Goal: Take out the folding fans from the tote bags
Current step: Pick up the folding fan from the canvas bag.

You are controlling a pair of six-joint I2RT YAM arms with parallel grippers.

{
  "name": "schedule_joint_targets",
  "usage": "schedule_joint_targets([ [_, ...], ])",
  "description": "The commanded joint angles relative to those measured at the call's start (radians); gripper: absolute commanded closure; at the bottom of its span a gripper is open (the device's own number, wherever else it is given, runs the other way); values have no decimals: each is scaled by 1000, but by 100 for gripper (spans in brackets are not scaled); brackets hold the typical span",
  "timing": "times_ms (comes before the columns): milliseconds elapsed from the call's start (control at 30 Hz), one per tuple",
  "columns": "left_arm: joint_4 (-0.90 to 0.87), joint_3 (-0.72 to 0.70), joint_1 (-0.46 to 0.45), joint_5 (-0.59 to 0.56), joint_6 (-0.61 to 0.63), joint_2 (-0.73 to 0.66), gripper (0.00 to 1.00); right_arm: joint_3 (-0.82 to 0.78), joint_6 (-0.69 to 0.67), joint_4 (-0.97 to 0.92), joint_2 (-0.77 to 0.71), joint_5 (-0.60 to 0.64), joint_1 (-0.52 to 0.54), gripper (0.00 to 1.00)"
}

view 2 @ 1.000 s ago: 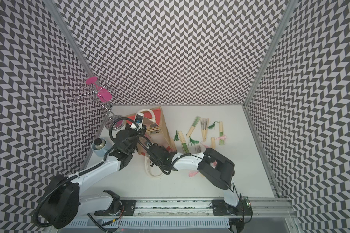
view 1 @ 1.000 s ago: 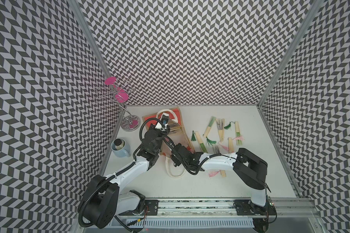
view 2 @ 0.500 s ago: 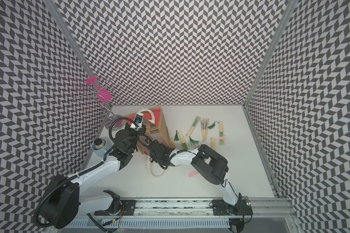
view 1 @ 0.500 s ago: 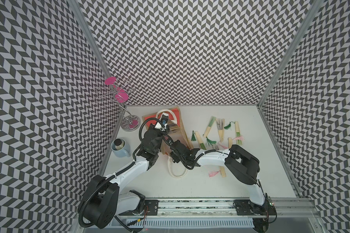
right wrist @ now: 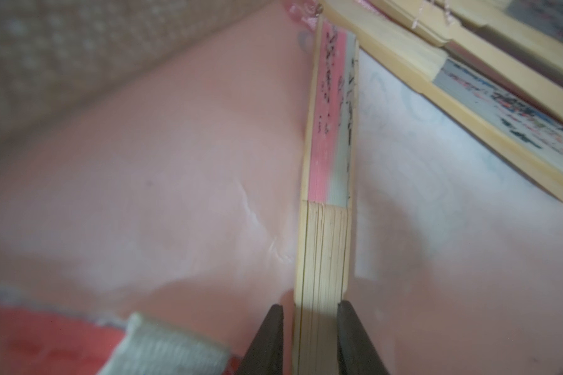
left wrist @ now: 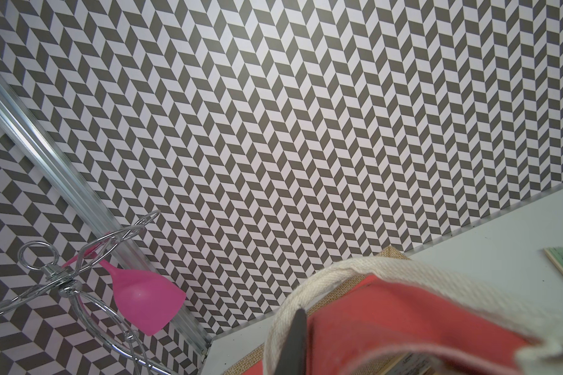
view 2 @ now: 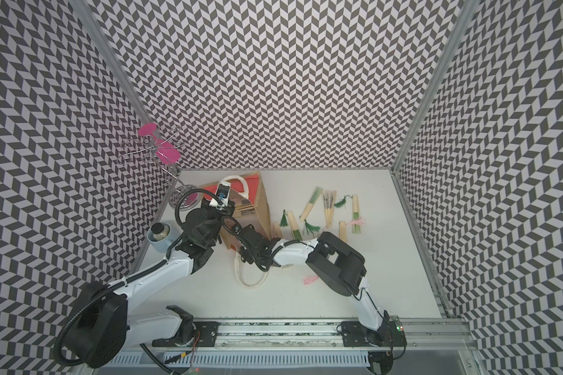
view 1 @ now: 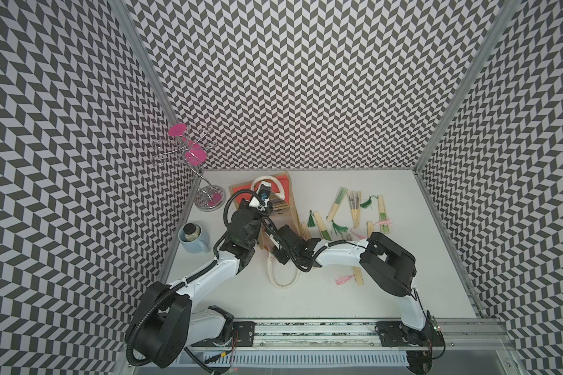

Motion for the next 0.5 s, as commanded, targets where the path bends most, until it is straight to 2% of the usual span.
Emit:
schedule_joint_targets([
  [0,47,5,-6,24,3,-32,100,26,26,-23,-2,-19,-16,63],
  [167,47,1,-6,29,6,-30,100,36,70,-76,11,-8,-37,56],
  [367,20,-21,-10,150,94,-29,100,0,72,-72,15,-66,-44,56],
  [467,15,-31,-17,170,148,-36,100,-2,70,-72,27,-82,-44,58],
])
